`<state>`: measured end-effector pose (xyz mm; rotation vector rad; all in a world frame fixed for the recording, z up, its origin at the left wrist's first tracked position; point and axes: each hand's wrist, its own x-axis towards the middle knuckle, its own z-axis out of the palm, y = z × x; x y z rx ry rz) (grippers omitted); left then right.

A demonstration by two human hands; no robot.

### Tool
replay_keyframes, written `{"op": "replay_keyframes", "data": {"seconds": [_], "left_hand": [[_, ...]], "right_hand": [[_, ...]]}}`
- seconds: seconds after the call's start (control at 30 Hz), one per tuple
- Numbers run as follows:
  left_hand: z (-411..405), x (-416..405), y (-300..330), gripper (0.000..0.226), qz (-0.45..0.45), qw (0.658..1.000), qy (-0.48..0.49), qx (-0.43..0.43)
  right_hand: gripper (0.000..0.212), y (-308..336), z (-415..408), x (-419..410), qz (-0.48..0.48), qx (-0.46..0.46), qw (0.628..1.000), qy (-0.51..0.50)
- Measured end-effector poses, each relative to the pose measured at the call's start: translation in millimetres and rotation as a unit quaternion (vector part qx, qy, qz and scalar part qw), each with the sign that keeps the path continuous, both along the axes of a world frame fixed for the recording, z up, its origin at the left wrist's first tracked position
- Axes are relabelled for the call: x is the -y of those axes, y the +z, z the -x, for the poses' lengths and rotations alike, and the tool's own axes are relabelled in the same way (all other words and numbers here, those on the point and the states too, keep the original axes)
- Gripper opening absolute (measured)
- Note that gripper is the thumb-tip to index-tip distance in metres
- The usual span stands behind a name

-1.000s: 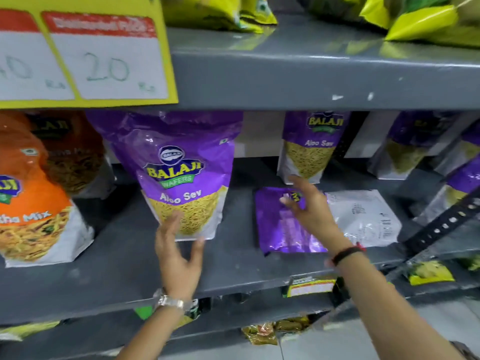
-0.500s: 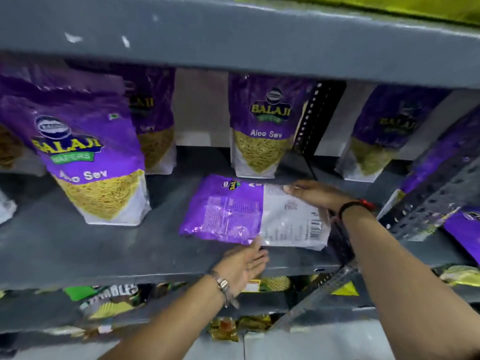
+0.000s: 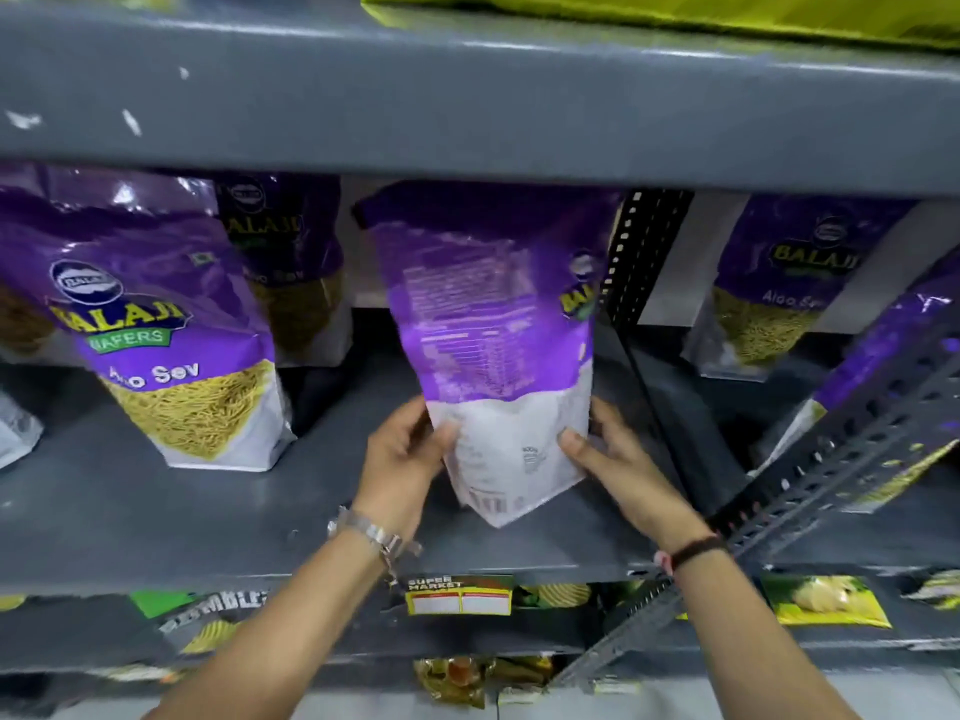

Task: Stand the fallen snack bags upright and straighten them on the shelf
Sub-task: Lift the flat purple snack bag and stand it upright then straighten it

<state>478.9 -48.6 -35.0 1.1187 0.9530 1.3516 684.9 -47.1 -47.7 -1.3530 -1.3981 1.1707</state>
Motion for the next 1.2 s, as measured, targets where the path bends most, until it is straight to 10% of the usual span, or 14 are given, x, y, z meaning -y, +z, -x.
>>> {"op": "replay_keyframes", "data": {"seconds": [0.23, 0.5, 0.67, 0.83, 1.03, 1.2], "left_hand": [[21.3, -33.2, -15.2, 0.059, -0.027, 0.988, -0.105, -0.107], [5.3, -40.4, -36.6, 0.089, 0.007, 0.97, -0.139, -0.197], [18.3, -51.6, -40.1, 0.096, 0.012, 0.955, -0.085, -0.283], [2.5, -12.4, -36.3, 0.066, 0.028, 0.986, 0.018, -0.163], [-29.3, 7.8, -45.0, 0.127, -0.011, 0.965, -0.093, -0.245], [-5.5, -23.5, -33.6, 0.14, -0.007, 0.97, -0.138, -0.201]], "right_hand": [[0.041, -29.2, 13.0, -6.7, -0.015, 0.007, 0.999, -0.03], [0.079, -24.1, 7.6, -11.6, -0.001, 0.026, 0.999, 0.029], [0.04, -27.7, 5.0, 21.3, -0.066, 0.007, 0.997, -0.024], [0.053, -12.9, 3.5, 3.8, -0.066, -0.025, 0.993, -0.091], [0.042, -19.3, 28.5, -9.1, 0.008, -0.09, 0.996, -0.009], [0.082, -26.3, 40.3, 21.2, -0.031, -0.111, 0.991, -0.068]]}}
